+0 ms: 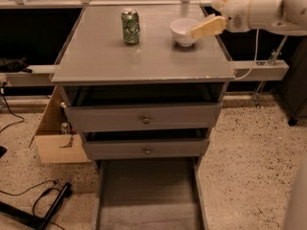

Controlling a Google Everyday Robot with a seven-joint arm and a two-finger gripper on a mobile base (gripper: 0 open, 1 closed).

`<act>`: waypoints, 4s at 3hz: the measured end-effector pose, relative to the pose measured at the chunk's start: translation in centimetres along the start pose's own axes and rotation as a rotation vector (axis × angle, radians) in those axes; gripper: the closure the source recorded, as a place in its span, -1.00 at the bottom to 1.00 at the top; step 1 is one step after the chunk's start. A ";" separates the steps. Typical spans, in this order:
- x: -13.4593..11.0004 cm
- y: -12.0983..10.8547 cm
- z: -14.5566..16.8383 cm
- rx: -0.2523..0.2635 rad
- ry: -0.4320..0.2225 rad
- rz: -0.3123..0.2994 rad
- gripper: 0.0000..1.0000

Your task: Place green can into bottom drawer

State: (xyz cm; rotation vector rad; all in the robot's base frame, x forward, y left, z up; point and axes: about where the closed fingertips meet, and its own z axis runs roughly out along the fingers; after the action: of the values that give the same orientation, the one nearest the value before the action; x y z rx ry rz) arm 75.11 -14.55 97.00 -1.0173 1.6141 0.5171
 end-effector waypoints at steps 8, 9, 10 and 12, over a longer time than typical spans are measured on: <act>-0.8 -1.6 29.1 -0.042 -0.223 0.122 -0.63; -4.8 -0.6 28.6 -0.048 -0.250 0.056 -0.01; -7.1 -0.1 28.0 -0.041 -0.240 0.016 0.46; -7.3 -0.1 28.0 -0.041 -0.241 0.015 1.00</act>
Offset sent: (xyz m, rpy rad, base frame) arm 0.1499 0.0824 0.0476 0.1795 -0.0631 -0.0101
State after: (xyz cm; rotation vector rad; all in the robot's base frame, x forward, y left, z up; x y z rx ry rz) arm 91.09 9.47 95.50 -0.9360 1.4029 0.6595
